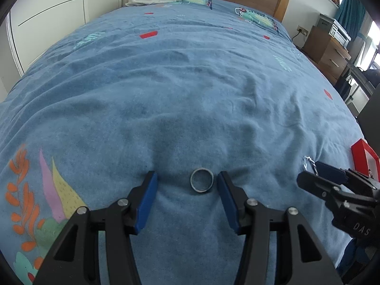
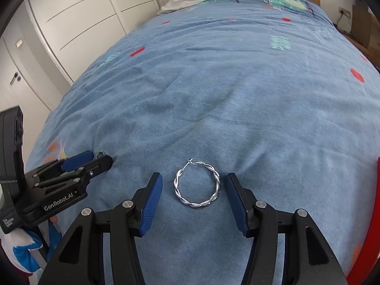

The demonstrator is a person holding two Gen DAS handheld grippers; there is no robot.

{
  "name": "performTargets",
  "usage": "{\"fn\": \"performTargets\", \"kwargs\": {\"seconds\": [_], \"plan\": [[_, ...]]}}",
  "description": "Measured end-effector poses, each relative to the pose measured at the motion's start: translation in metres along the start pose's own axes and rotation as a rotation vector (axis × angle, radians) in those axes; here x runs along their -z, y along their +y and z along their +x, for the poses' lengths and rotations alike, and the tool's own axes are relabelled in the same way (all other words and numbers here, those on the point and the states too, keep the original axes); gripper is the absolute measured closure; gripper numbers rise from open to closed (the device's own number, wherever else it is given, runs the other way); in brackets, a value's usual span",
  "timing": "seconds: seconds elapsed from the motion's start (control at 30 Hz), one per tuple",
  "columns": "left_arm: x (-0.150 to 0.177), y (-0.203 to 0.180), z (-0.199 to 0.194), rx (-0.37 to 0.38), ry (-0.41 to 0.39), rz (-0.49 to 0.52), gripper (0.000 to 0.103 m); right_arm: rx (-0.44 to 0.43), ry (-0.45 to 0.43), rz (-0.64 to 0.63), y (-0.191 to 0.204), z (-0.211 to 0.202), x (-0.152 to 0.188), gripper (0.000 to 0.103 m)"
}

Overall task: Organize jewelry
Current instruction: 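Grasp the small ring with left tool while right tool grasps twisted hoop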

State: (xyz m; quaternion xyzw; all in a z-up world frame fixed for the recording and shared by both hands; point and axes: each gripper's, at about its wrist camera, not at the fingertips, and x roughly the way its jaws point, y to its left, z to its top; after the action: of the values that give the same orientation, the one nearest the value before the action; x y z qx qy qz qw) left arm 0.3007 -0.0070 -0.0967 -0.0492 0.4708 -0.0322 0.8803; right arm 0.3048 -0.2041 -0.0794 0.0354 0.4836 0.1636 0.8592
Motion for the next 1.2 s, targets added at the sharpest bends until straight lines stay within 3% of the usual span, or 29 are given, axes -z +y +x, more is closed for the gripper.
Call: {"fn": "performTargets", "kwargs": {"seconds": [0.1,0.17,0.23,0.33,0.7,1.2], "plan": [[0.003,-0.005,0.001,-0.021,-0.015,0.021,0.055,0.027,-0.001,-0.054,0.009,0.002,0.003,0.050],[0.005,-0.006,0.001,-0.032,-0.019,0.031,0.059,0.047,-0.004,-0.084,0.013,0.002,0.006,0.057],[0.005,-0.008,0.000,-0.039,-0.020,0.041,0.070,0.060,-0.007,-0.097,0.014,0.002,0.008,0.063],[0.004,-0.011,-0.002,-0.036,-0.013,0.057,0.085,0.063,-0.007,-0.105,0.014,0.000,0.008,0.063],[0.008,-0.011,-0.022,-0.009,-0.004,0.042,0.085,0.034,-0.030,-0.080,0.015,-0.032,0.019,0.064],[0.025,-0.031,-0.097,0.034,-0.070,0.076,0.085,0.050,-0.109,-0.078,0.033,-0.112,0.038,0.064]]}}
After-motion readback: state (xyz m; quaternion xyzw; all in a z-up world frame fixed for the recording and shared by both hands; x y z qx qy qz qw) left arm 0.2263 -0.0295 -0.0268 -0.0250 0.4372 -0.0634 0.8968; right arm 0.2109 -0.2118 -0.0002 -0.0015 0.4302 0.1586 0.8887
